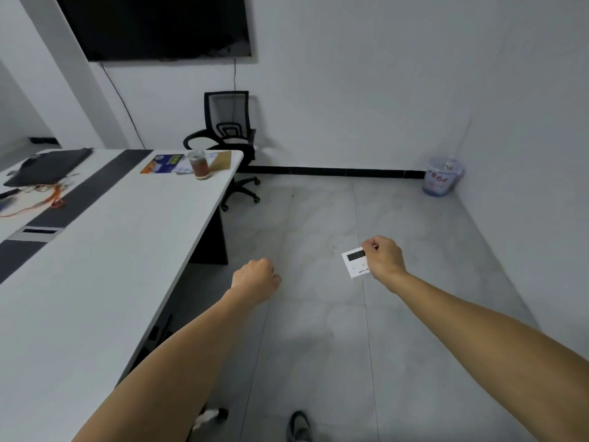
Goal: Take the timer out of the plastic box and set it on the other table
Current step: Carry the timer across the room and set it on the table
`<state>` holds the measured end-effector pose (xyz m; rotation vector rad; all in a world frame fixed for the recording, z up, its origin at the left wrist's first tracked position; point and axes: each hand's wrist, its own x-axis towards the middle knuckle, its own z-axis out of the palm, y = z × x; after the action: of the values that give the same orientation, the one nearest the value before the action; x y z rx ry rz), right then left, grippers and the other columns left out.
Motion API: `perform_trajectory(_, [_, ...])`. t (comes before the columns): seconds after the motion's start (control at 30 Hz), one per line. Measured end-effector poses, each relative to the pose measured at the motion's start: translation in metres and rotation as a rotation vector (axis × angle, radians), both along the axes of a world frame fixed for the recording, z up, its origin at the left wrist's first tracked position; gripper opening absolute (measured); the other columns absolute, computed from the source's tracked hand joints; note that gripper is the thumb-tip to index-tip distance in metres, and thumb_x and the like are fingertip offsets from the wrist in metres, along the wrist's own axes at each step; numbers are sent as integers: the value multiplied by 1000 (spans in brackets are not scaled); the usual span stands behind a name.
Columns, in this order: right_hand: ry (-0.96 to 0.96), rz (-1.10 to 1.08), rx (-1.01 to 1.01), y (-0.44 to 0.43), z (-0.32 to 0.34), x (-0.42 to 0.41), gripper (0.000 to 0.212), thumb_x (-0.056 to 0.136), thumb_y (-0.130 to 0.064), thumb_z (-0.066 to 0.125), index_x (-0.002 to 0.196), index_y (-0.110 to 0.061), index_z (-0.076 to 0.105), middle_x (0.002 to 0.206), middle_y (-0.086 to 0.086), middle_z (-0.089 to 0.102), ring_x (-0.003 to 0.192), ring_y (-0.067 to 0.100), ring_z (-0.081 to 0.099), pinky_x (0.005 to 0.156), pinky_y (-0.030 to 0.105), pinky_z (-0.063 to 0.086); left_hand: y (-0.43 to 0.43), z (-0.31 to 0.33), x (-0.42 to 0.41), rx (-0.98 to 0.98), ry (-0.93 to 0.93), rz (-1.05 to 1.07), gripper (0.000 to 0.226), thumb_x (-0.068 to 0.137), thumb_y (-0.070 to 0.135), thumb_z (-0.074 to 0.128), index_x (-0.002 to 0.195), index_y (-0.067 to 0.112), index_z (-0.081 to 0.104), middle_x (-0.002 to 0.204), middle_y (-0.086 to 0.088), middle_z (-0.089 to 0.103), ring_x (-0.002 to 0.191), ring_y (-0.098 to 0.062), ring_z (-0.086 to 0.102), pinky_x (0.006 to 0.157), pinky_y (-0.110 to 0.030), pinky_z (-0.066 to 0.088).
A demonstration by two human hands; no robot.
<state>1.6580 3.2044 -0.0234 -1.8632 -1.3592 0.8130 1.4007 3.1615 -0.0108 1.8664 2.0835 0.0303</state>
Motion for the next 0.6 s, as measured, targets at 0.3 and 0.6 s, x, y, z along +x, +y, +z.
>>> perform_trajectory(0.3, [7, -41, 39, 215, 28, -10, 20, 94, -20, 49, 91, -13, 68, 84, 4, 66, 77, 27, 64, 59, 27, 46, 239, 27, -12, 11, 14, -68, 22, 91, 29, 47, 85, 9, 53, 101, -17, 65, 91, -35, 62, 76, -38, 49])
perform_trajectory(0.6, [-26, -26, 28, 441, 5, 17, 22, 94, -21, 51, 93, -12, 71, 86, 4, 66, 81, 26, 61, 66, 27, 41, 453, 5, 17, -5, 31, -53, 28, 94, 31, 46, 107, 10, 58, 105, -11, 63, 97, -33, 60, 77, -36, 47])
